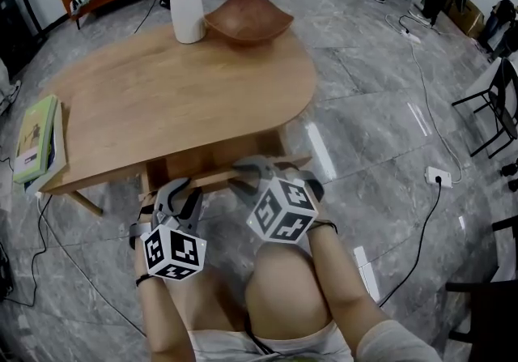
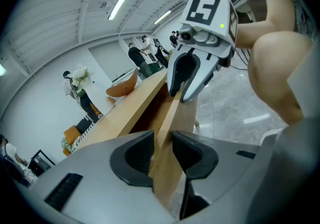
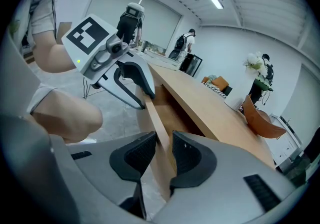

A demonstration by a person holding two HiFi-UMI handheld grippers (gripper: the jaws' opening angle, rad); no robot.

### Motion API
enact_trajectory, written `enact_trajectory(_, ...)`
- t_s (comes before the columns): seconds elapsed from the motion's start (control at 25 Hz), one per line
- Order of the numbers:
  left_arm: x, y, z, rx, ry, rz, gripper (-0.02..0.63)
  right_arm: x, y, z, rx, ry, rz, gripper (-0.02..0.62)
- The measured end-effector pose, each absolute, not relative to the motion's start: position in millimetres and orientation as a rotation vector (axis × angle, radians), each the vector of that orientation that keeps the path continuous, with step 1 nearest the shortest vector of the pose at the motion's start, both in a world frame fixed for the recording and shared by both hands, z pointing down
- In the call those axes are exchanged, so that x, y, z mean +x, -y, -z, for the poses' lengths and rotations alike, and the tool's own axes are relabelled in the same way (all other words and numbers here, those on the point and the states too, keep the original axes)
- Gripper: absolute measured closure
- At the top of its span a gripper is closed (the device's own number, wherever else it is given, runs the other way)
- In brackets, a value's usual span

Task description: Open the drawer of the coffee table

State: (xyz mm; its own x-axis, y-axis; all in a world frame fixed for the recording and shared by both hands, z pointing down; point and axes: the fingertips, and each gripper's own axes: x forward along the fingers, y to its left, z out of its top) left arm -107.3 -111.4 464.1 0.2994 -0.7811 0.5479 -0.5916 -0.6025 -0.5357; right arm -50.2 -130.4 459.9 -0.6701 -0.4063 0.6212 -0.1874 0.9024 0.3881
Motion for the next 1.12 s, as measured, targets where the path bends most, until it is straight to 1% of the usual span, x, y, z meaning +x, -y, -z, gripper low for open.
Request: enact_trajectory(1.12, -102, 100, -464, -2.356, -1.249, 1.165, 0.489, -46, 120, -461, 0.43, 2.316, 0.357, 0.492)
